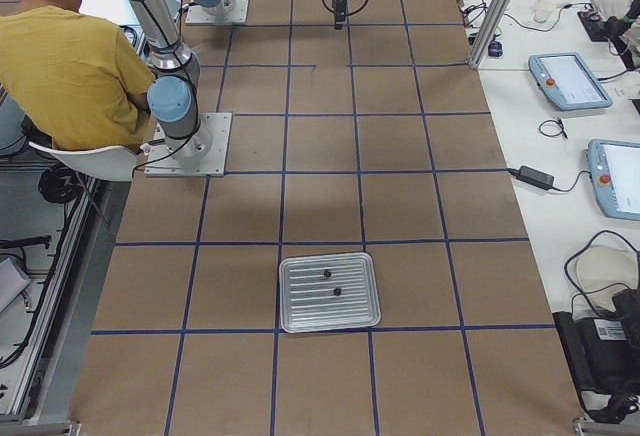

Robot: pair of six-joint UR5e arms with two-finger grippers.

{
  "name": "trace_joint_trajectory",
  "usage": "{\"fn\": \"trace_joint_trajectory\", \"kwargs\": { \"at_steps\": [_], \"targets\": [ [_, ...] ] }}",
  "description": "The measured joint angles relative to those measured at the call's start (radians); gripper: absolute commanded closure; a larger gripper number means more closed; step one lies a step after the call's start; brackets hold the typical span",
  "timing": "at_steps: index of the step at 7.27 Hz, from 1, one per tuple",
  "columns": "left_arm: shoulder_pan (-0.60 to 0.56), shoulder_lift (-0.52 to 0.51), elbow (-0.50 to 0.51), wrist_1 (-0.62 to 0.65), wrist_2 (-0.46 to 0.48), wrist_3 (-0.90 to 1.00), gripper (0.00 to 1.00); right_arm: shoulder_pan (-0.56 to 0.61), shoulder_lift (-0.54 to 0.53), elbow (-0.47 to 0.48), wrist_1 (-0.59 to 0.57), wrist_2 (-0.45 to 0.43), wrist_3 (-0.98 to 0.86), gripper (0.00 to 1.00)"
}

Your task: Place bearing gear from tray to pile

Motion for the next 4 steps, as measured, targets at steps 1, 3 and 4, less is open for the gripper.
{"fn": "trace_joint_trajectory", "kwargs": {
  "at_steps": [1, 3, 4],
  "targets": [
    [0.000, 0.000, 0.000, 0.002, 0.000, 0.000, 0.00, -0.003, 0.016, -0.001, -0.025, 0.001, -0.023, 0.00],
    [0.000, -0.001, 0.001, 0.008, 0.000, 0.000, 0.00, -0.024, 0.042, -0.005, -0.064, -0.014, -0.055, 0.00],
    [0.000, -0.001, 0.001, 0.009, 0.000, 0.001, 0.00, -0.061, 0.045, -0.006, -0.072, -0.044, -0.063, 0.00]
  ]
}}
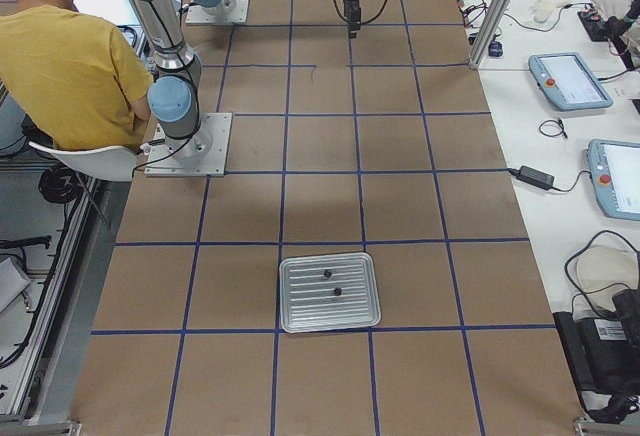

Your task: Place bearing gear from tray to pile

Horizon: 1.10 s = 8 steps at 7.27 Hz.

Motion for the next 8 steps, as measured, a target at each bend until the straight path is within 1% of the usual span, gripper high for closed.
{"fn": "trace_joint_trajectory", "kwargs": {
  "at_steps": [1, 2, 4, 5, 6, 7, 8],
  "targets": [
    [0.000, 0.000, 0.000, 0.001, 0.000, 0.000, 0.00, -0.072, 0.001, 0.002, 0.000, -0.025, -0.020, 0.00],
    [0.000, 0.000, -0.001, 0.001, 0.000, 0.000, 0.00, -0.175, 0.004, 0.005, 0.002, -0.037, -0.109, 0.00],
    [0.000, -0.001, -0.001, 0.002, 0.001, 0.000, 0.00, -0.441, 0.027, 0.032, -0.007, -0.038, -0.432, 0.00],
    [0.000, -0.002, -0.001, 0.002, 0.001, 0.000, 0.00, -0.571, 0.069, 0.043, -0.039, -0.037, -0.605, 0.00],
    [0.000, -0.002, -0.001, 0.002, 0.001, 0.000, 0.00, -0.677, 0.134, 0.049, -0.093, -0.037, -0.746, 0.02],
    [0.000, -0.002, -0.001, 0.002, 0.001, 0.000, 0.00, -0.762, 0.205, 0.054, -0.146, -0.037, -0.848, 0.04],
    [0.000, -0.003, -0.001, 0.002, 0.001, 0.000, 0.00, -0.823, 0.257, 0.066, -0.208, -0.038, -0.938, 0.03]
  ]
}}
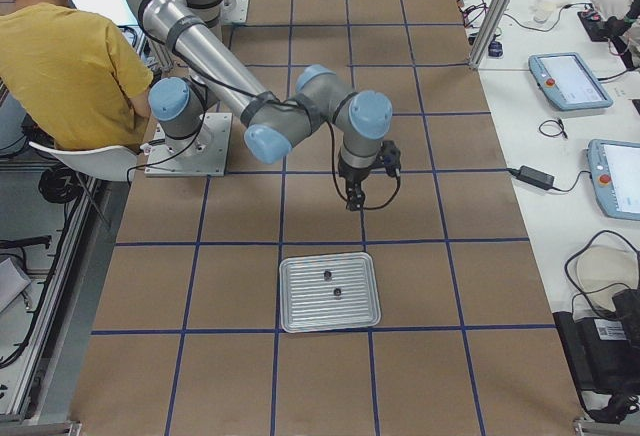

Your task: Place bearing gear from tray to pile

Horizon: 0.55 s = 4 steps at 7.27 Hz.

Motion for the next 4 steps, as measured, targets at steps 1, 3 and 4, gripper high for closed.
{"fn": "trace_joint_trajectory", "kwargs": {
  "at_steps": [1, 3, 4],
  "targets": [
    [0.000, 0.000, 0.000, 0.000, 0.000, 0.000, 0.00, -0.046, 0.039, 0.027, -0.086, -0.001, -0.079, 0.03],
    [0.000, 0.000, 0.000, 0.000, 0.000, -0.002, 0.00, -0.112, 0.121, 0.076, -0.274, -0.003, -0.156, 0.03],
    [0.000, -0.001, 0.000, 0.000, 0.000, -0.002, 0.00, -0.133, 0.156, 0.083, -0.330, -0.003, -0.171, 0.04]
  ]
}}
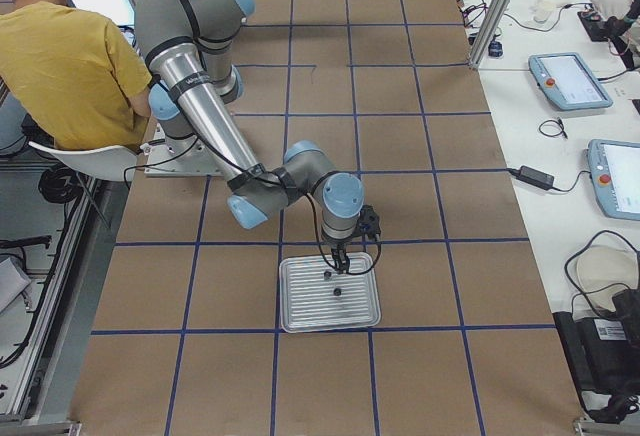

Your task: Place bearing gear from tray to pile

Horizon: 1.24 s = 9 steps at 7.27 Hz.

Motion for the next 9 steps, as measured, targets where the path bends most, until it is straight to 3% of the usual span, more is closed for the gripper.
{"fn": "trace_joint_trajectory", "kwargs": {
  "at_steps": [3, 7, 9],
  "targets": [
    [0.000, -0.001, 0.000, 0.000, 0.000, 0.002, 0.00, -0.029, 0.064, 0.000, -0.063, 0.002, -0.010, 0.16],
    [0.000, -0.001, 0.000, 0.000, 0.001, 0.002, 0.00, -0.034, 0.081, 0.004, -0.062, -0.001, -0.007, 0.28],
    [0.000, -0.001, 0.000, 0.000, 0.002, 0.002, 0.00, -0.035, 0.100, -0.002, -0.066, 0.003, -0.005, 0.41]
  ]
}}
